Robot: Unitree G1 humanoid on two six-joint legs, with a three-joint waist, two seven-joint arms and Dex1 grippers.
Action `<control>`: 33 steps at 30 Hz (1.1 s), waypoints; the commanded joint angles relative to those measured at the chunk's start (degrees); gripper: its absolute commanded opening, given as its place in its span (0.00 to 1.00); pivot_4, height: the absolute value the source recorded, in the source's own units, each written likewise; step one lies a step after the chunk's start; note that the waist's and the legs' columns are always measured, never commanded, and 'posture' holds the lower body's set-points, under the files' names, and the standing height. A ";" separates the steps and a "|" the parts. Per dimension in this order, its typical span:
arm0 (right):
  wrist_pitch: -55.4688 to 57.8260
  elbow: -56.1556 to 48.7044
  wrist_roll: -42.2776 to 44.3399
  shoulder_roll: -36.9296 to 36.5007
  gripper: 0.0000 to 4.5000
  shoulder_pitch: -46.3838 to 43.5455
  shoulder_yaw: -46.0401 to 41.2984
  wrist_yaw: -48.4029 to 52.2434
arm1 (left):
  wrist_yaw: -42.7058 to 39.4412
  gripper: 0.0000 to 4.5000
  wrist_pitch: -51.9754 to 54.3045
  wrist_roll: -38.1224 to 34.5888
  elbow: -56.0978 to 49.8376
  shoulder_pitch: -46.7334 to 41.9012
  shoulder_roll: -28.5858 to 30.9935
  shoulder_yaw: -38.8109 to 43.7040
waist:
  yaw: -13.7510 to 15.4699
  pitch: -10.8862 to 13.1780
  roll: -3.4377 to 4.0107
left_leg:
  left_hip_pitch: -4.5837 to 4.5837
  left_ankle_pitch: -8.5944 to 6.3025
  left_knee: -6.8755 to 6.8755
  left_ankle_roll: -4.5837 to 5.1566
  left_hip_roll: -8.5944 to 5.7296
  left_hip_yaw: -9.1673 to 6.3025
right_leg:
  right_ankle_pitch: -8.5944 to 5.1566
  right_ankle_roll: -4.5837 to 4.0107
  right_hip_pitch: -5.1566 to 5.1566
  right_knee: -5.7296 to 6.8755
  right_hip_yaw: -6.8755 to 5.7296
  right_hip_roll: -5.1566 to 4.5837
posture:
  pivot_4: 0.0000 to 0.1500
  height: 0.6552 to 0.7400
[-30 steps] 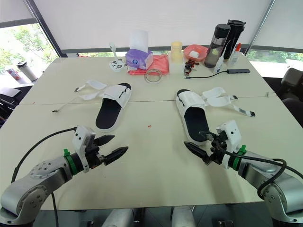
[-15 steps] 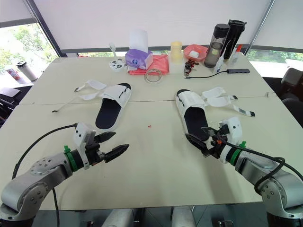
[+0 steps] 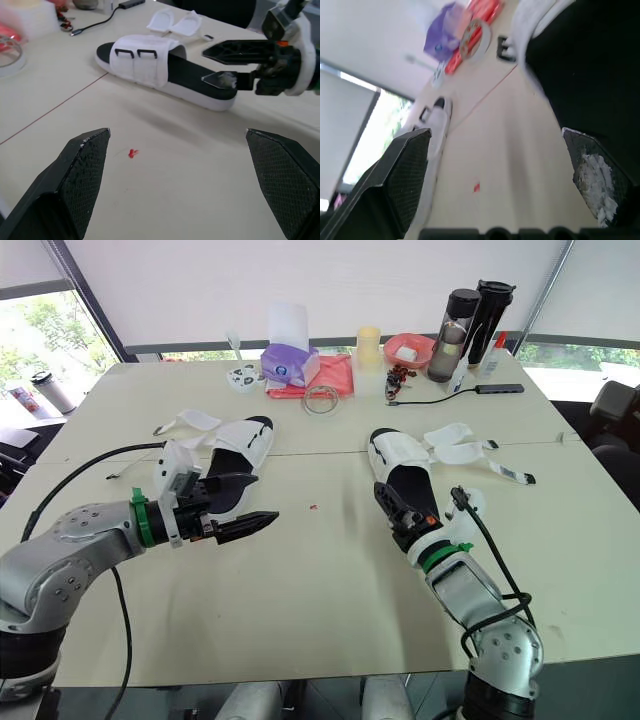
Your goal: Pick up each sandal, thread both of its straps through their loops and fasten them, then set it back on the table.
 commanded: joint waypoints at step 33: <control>-23.10 54.08 -14.14 -1.30 0.00 -37.09 -7.56 11.71 | 3.49 1.00 -2.31 3.95 -2.90 2.45 -2.04 -3.02 | -0.96 0.01 0.02 | 0.80 0.06 -0.04 -0.11 0.02 0.00 | -0.08 -0.16 0.35 0.46 0.13 0.11 | 1.00 1.00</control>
